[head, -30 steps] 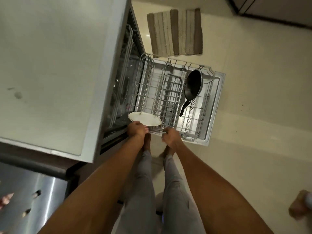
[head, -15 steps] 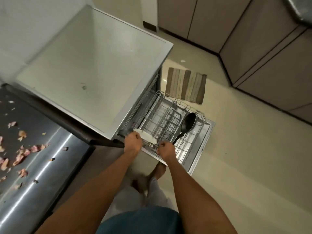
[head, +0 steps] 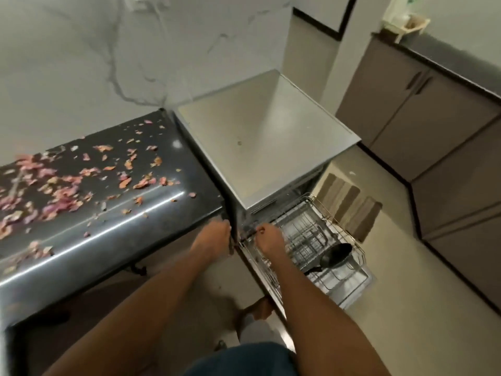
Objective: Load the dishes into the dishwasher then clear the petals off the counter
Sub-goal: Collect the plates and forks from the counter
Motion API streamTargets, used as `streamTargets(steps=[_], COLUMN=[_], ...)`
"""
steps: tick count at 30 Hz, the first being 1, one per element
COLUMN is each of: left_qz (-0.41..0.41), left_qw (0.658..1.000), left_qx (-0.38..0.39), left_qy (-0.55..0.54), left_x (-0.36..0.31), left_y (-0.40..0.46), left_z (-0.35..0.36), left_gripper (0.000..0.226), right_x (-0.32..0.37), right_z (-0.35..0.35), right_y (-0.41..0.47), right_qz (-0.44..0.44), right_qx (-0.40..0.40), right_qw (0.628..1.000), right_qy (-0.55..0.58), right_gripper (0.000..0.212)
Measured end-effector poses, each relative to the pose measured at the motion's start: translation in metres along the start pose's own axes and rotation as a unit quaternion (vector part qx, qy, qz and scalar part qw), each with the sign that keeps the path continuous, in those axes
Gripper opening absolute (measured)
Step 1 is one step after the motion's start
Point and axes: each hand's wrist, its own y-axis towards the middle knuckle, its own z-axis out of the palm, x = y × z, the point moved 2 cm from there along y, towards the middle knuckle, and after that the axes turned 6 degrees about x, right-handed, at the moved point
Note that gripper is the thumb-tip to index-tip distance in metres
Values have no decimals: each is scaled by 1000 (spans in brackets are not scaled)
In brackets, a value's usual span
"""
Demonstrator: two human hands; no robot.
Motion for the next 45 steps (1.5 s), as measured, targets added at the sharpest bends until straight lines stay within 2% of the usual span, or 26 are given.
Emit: streamTargets(steps=[3, 9, 14, 19, 27, 33, 36, 40, 45], left_qz=[-35, -134, -183, -251, -361, -455, -493, -513, -564], left_qw=[998, 985, 973, 954, 913, 867, 843, 827, 778], left_qx=[-56, -95, -121, -149, -186, -202, -207, -207, -230], left_qy=[18, 54, 70, 65, 39, -16, -62, -95, -154], left_x=[35, 112, 156, 212, 285, 336, 351, 355, 388], left_y=[-47, -135, -189, -232, -264, -283, -295, -308, -321], left_z=[-23, -51, -71, -82, -121, -119, -109, -106, -89], left_gripper=[24, 23, 19, 12, 24, 20, 18, 24, 29], right_x=[47, 147, 222, 287, 388, 450, 469, 482, 495], right_z=[10, 46, 83, 130, 197, 238, 262, 293, 336], right_y=[-24, -67, -96, -117, -116, -111, -109, -113, -123], right_qz=[-71, -215, -314, -405, -487, -542, -564, -585, -598], right_qx=[15, 51, 89, 121, 179, 221, 236, 267, 298], right_qw=[996, 962, 914, 842, 762, 693, 667, 638, 599], right_qy=[-50, -160, -239, -335, -387, -421, -425, -424, -441], right_gripper=[24, 24, 26, 21, 23, 21, 21, 23, 23])
